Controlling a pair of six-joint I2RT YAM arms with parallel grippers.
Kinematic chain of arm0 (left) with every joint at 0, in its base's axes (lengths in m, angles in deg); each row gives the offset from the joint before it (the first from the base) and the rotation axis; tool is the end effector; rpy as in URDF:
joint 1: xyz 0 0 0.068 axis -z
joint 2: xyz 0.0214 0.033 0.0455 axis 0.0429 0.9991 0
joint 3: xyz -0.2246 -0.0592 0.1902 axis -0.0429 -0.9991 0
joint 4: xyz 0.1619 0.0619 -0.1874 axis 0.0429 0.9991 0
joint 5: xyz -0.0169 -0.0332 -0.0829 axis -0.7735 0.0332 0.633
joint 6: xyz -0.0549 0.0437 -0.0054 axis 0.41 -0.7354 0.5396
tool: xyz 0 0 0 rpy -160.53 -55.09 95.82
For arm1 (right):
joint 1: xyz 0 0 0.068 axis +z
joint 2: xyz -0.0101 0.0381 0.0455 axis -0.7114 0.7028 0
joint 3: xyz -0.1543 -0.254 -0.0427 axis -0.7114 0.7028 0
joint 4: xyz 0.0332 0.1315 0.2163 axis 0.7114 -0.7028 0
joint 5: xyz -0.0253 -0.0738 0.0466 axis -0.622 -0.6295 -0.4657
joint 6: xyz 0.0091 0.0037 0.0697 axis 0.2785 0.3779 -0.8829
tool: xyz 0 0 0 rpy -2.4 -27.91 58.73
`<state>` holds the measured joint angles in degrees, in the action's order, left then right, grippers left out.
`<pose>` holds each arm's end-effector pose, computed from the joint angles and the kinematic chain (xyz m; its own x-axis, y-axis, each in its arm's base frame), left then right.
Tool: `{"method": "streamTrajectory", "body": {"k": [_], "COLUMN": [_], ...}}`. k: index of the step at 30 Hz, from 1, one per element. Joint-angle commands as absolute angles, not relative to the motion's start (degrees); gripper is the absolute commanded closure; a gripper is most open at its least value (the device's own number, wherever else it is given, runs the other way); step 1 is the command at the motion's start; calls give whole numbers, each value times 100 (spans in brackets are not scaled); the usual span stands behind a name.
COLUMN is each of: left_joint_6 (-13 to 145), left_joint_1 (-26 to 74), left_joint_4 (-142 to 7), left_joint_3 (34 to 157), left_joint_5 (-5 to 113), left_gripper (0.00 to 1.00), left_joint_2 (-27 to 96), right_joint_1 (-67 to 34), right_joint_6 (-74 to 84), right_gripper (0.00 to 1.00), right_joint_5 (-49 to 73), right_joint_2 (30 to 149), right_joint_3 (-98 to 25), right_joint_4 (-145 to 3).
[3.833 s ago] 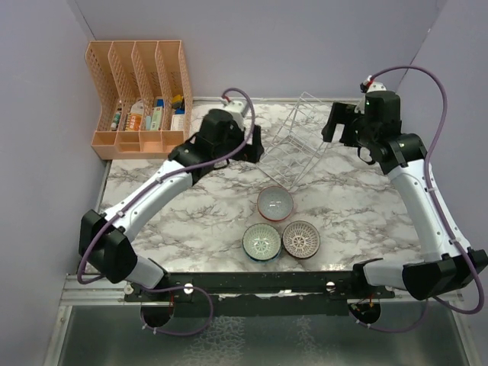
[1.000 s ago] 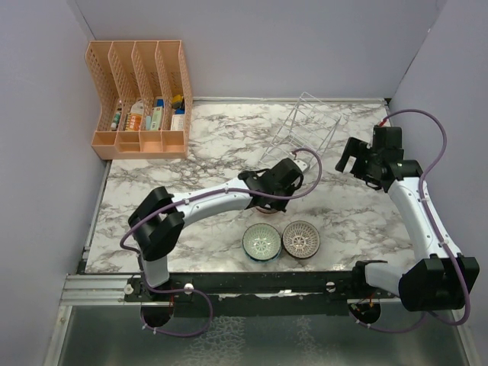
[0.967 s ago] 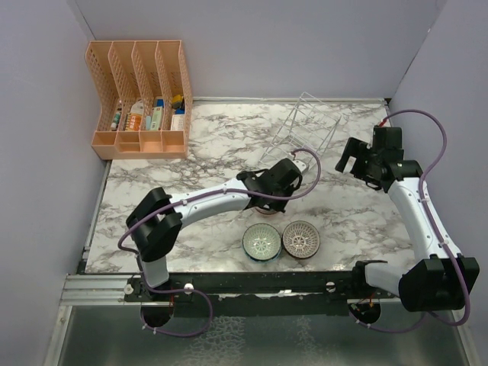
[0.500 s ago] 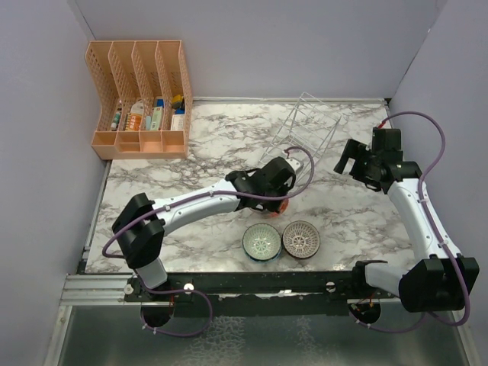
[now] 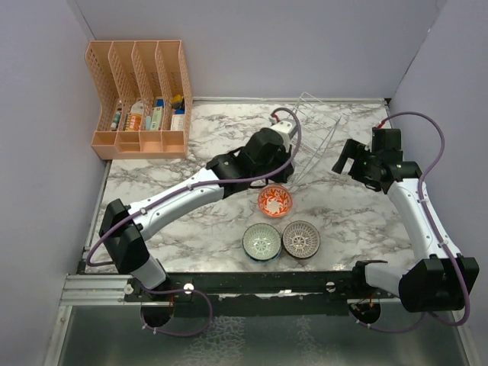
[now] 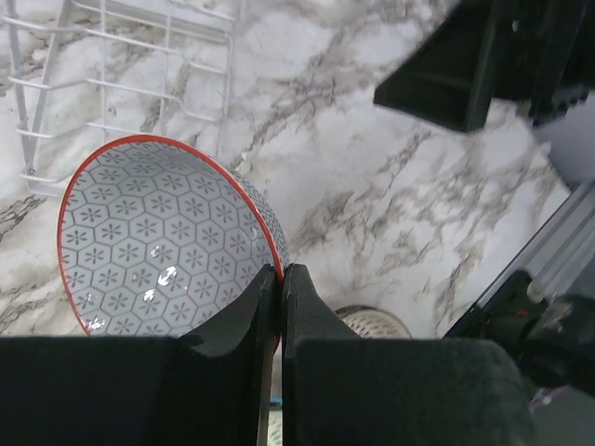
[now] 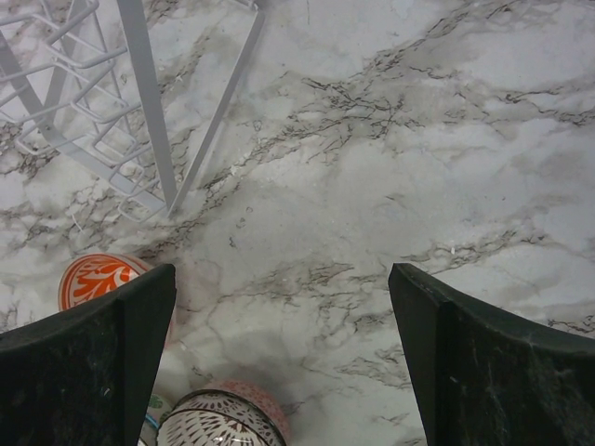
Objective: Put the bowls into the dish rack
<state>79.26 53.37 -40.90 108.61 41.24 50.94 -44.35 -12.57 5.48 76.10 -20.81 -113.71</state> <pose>0.2196 -0.3153 0.3728 -0.5912 0.1233 -0.7970 0.5923 0.7372 -0.3253 0.2358 0.0059 0.3084 -0.7245 0.4004 -0.5611 0.2902 0.9155 0.2785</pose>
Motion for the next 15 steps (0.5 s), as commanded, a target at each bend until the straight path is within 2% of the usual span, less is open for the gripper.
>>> {"method": "streamTrajectory", "body": {"k": [1,6,15], "left_joint_6": [9065,10314,12008], "left_joint_1": [4612,4183,3878], "left_joint_4": [-6041,-7896,-10216], "left_joint_3": [10270,9354,8534], "left_joint_5": [4802,5127,4736], "left_gripper": [100,100,100], "left_joint_2": [4715,4610,4630], "right_joint_1": [-4465,-4464,-4447], "right_joint_6": [-1423,-1547,-1582], "right_gripper": [3,3,3], "right_joint_5": [998,1360,1686], "right_joint_2": [7638,7689,7728], "right_joint_3": [-2087,-2041,-1940], "right_joint_4": [-11299,-11303,-11229]}}
